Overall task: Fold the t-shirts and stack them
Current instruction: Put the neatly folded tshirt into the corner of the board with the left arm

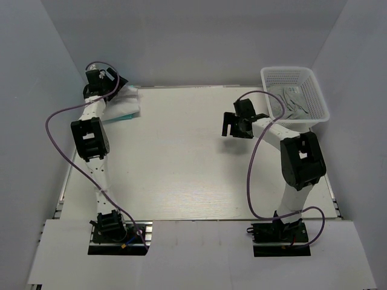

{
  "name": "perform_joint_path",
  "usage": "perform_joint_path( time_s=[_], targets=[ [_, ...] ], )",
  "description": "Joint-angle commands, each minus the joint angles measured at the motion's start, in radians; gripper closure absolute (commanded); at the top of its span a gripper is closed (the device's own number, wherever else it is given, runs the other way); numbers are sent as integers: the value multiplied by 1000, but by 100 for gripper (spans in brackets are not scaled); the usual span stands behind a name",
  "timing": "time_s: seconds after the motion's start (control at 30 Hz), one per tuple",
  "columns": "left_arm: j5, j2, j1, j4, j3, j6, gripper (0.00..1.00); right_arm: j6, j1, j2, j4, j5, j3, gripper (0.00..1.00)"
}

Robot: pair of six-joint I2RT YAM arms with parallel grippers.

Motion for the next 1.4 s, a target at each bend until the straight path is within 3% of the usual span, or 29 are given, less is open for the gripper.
perform_joint_path(
  time_s=[0.0, 0.1, 0.23, 0.43, 0.53, 0.8, 0.9, 1.07, 1.17, 1.23, 1.27, 1.3, 1.37],
  targets=[
    [-5, -40, 19, 100, 14, -84, 0, -11, -4, 16, -14, 17, 51, 10],
    [-31, -40, 30, 159, -10, -150, 0, -8, -2, 27, -18, 9, 60, 10],
    [-60, 67, 39, 166, 129, -199, 0, -11, -4, 41, -29, 10, 81, 10],
    [-37, 122, 48, 251, 169, -207, 0, -9, -4, 47, -44, 17, 92, 10],
    [1, 74, 48, 280, 126, -147, 0, -6, -2, 41, -41, 3, 87, 10],
    [-132, -78, 28, 191, 99, 59, 0, -3, 5, -34, -8, -16, 20, 10],
    [-57, -153, 28, 180, 96, 69, 0, -2, 1, -104, 17, 1, -44, 10],
    [50, -337, -28, 144, -79, 112, 0, 23, 4, -230, 78, -29, -158, 10],
    [37, -462, -82, -22, -173, 178, 0, 35, 2, -313, 115, -71, -242, 10],
    [23, -567, -114, -50, -390, 189, 0, 49, 4, -385, 140, -89, -294, 10],
    [6, -699, -123, -36, -485, 189, 0, 50, 1, -402, 143, -95, -328, 10],
    [-17, -771, -134, -13, -682, 198, 0, 49, 1, -452, 158, -101, -341, 10],
    [-87, -899, -145, 15, -911, 198, 0, 35, 4, -480, 152, -114, -380, 10]
  ],
)
